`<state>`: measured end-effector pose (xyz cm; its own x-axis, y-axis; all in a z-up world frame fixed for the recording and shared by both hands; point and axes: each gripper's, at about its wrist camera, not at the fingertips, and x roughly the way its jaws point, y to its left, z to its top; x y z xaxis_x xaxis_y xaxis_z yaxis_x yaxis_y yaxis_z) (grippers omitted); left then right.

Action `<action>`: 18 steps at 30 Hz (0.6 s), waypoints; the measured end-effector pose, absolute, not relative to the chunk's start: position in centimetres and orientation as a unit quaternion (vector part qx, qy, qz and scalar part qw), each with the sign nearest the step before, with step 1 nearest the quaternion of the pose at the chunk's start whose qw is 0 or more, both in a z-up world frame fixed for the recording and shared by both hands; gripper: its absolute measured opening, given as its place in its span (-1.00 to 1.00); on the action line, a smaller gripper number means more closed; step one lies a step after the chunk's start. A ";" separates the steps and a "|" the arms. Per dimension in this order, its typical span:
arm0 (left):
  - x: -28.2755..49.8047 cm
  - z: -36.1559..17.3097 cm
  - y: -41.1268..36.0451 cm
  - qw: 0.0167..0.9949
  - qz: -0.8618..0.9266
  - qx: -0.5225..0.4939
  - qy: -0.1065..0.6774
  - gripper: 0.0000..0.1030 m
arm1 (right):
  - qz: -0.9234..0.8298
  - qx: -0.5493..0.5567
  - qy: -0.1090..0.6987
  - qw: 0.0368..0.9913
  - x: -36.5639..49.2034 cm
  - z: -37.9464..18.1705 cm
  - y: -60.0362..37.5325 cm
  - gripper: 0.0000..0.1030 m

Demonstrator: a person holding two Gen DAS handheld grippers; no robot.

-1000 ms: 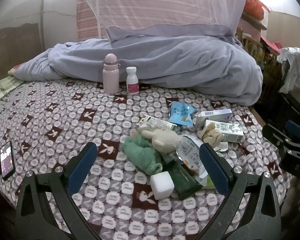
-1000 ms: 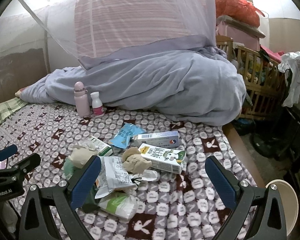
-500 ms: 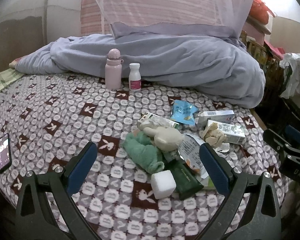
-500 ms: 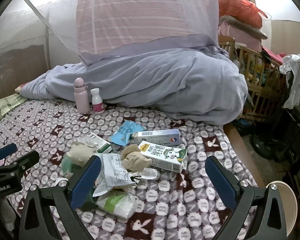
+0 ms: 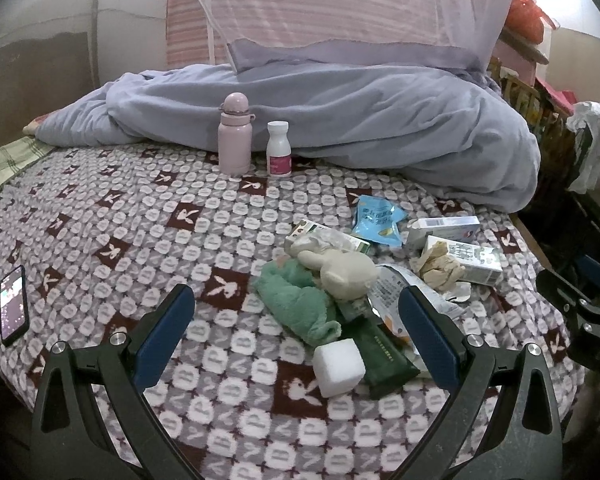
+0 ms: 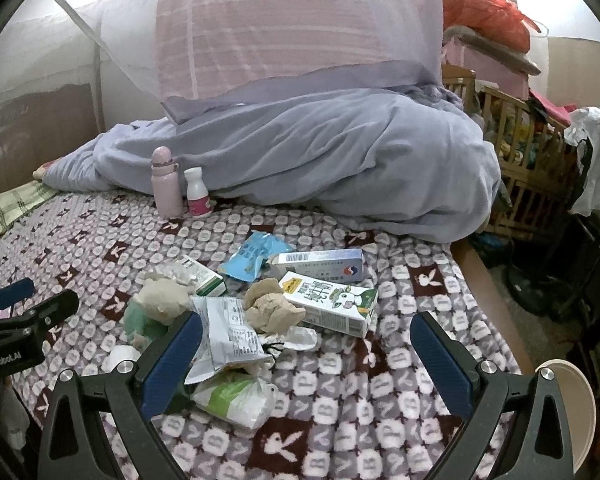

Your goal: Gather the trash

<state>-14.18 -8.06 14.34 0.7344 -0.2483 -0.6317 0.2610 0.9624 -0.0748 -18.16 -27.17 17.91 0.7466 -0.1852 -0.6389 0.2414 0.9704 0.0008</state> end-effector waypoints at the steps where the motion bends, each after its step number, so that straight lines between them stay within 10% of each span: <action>1: -14.1 14.3 -8.0 0.931 -0.136 0.010 0.338 0.97 | -0.114 0.040 0.339 0.933 -18.2 17.8 -27.1 1.00; 18: -13.9 13.7 -7.4 0.930 -0.133 0.011 0.342 0.97 | -0.101 0.052 0.353 0.929 -18.2 17.2 -27.5 1.00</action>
